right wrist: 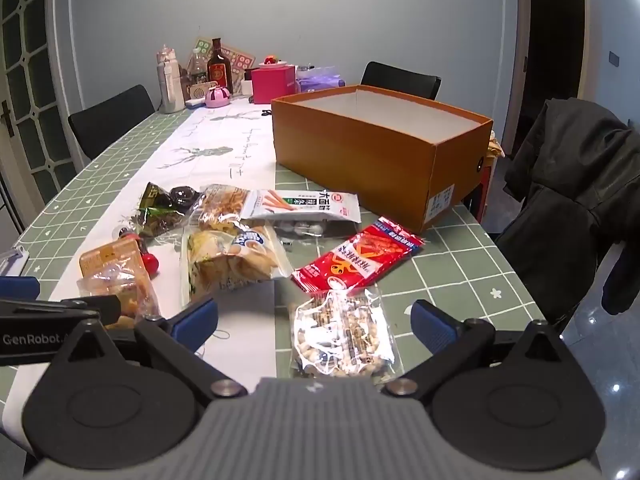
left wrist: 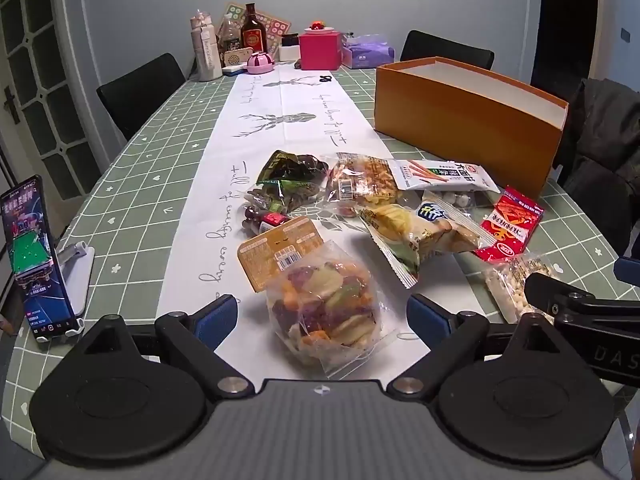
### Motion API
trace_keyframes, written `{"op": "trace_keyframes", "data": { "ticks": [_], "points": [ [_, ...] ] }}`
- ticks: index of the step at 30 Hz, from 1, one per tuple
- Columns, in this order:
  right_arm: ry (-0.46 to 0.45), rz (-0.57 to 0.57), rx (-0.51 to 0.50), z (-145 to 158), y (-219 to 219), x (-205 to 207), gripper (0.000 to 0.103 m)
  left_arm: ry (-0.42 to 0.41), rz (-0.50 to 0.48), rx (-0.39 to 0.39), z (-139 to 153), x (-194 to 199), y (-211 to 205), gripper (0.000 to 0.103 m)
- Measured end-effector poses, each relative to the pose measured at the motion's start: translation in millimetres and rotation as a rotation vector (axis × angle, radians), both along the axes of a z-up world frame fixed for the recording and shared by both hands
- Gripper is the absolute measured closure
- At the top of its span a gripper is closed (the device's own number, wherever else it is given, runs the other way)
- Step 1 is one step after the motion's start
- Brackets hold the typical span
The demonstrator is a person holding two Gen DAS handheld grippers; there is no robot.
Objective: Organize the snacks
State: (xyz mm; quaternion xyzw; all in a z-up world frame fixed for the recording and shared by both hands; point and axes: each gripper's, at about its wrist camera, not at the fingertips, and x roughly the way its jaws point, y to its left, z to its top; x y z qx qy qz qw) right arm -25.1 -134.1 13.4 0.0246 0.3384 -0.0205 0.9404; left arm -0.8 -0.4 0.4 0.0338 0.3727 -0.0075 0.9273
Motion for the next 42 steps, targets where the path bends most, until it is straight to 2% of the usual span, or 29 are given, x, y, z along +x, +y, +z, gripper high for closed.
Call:
{"op": "trace_keyframes", "data": {
  "ticks": [3, 5, 42],
  "points": [
    [0.009, -0.010, -0.003, -4.3, 2.7, 1.4, 0.003, 0.003, -0.012, 0.033, -2.9, -2.5, -9.8, 0.000],
    [0.013, -0.011, 0.017, -4.7, -2.4, 2.8, 0.003, 0.026, -0.024, 0.011, -3.6, 1.4, -6.0, 0.000],
    [0.012, -0.019, 0.012, 1.9, -8.1, 3.1, 0.003, 0.010, -0.027, 0.022, 1.1, 0.3, -11.6, 0.000]
  ]
}}
